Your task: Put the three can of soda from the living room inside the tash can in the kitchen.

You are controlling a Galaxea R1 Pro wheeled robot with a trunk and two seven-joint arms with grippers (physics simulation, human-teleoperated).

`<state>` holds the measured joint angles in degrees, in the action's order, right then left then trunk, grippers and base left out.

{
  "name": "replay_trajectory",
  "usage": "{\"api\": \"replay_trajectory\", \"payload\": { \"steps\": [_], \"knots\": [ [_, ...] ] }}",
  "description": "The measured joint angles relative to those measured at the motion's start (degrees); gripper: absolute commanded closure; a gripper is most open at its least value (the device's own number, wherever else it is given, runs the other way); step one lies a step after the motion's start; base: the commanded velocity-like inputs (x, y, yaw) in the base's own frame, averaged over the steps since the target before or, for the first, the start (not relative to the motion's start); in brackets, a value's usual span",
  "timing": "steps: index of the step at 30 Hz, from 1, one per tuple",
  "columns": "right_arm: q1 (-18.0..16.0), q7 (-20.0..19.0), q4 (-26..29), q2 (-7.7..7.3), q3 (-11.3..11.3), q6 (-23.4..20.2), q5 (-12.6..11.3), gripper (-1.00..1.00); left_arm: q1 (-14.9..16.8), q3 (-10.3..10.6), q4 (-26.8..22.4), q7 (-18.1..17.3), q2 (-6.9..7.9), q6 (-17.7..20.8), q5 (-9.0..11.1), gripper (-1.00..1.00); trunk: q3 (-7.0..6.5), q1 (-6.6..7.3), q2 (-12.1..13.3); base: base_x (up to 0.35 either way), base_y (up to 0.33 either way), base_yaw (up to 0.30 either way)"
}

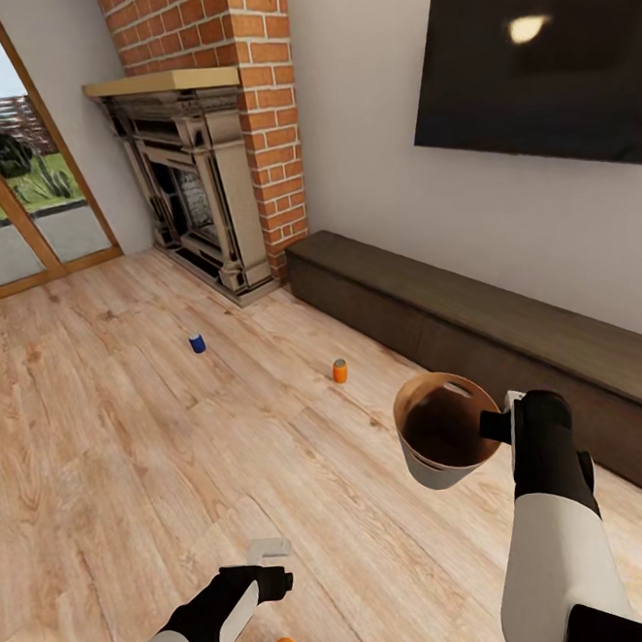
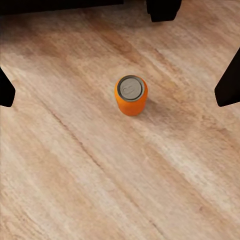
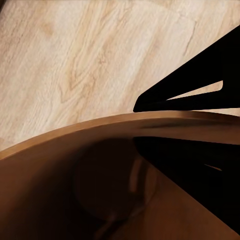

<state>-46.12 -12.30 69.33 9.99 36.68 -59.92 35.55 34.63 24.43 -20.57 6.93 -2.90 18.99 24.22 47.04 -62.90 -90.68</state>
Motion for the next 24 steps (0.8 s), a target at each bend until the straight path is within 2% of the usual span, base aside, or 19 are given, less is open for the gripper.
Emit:
{"api": "replay_trajectory", "payload": {
  "steps": [17,24],
  "knots": [
    [0.0,0.0,-0.1,0.00,0.0,0.0,0.0,1.00,0.0,-0.1,0.1,0.0,-0.01,0.6,0.0,-1.00,3.05,-3.73,-6.8,0.000,0.000,0.000],
    [0.0,0.0,-0.2,0.00,0.0,0.0,-0.1,1.00,-0.1,-0.2,0.1,0.0,0.00,0.5,0.1,-1.00,3.06,-3.74,-6.8,0.000,0.000,0.000]
  ]
}}
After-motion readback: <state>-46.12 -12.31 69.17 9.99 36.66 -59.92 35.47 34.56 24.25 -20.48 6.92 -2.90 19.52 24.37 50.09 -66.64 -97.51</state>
